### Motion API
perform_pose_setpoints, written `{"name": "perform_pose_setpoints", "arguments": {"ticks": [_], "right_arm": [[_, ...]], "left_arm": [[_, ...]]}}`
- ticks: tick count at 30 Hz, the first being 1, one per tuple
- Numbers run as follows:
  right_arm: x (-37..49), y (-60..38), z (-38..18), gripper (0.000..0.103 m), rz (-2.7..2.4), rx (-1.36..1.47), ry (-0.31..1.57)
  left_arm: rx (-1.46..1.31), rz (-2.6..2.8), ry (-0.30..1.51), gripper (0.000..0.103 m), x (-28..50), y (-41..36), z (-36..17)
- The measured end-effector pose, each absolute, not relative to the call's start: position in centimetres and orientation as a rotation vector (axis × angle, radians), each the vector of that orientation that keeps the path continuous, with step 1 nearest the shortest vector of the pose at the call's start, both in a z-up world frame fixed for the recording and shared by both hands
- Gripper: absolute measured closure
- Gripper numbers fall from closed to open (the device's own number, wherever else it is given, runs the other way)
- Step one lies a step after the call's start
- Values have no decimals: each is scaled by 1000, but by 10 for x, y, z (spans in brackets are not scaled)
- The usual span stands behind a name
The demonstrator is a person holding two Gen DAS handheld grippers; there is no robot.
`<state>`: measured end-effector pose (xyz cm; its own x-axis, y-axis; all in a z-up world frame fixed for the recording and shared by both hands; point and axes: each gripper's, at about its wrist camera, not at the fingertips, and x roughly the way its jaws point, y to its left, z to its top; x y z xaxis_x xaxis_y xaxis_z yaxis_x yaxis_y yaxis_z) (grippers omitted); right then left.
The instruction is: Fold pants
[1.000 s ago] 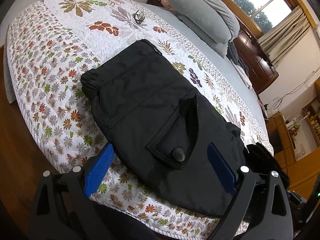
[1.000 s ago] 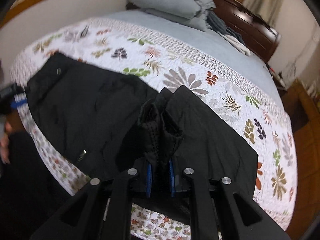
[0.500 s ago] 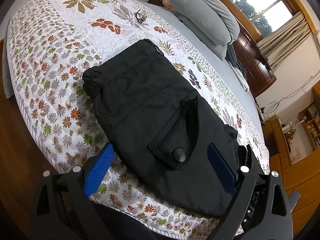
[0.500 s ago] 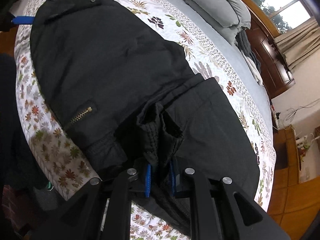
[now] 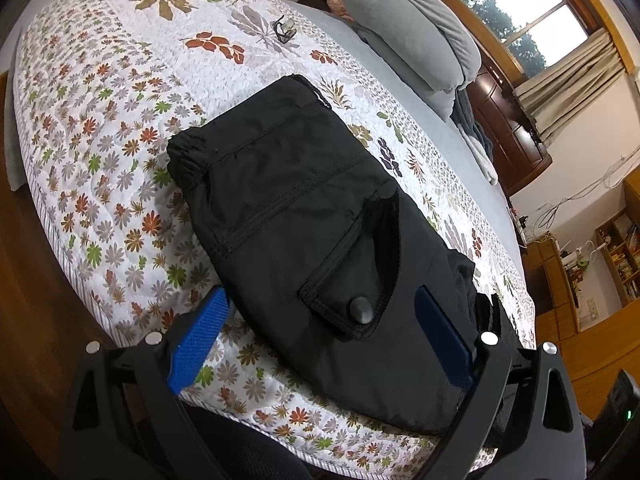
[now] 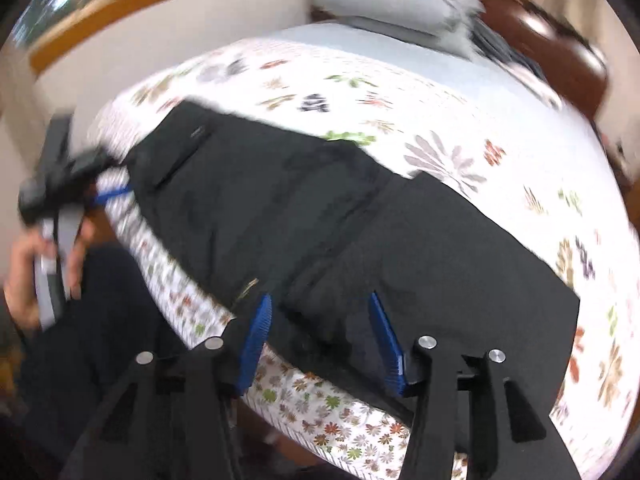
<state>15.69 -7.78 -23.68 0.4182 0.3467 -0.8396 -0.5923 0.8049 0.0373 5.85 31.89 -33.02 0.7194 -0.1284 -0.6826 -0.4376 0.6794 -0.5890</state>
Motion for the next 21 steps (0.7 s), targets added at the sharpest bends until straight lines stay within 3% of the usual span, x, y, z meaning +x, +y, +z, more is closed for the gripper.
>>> {"name": "perform_pose_setpoints", "arguments": {"ticks": [4, 9, 14, 21], "right_arm": [[190, -97, -258, 53, 451, -184, 1068], [197, -78, -292, 53, 445, -254, 1158], [203, -70, -286, 54, 496, -300, 1206], [261, -55, -216, 31, 775, -145, 1319]], "left_arm": [[-846, 195, 766, 9, 57, 322, -332], [-879, 198, 774, 9, 56, 327, -335], [-957, 190, 759, 9, 51, 336, -335], [-1187, 149, 658, 8, 52, 369, -344]]}}
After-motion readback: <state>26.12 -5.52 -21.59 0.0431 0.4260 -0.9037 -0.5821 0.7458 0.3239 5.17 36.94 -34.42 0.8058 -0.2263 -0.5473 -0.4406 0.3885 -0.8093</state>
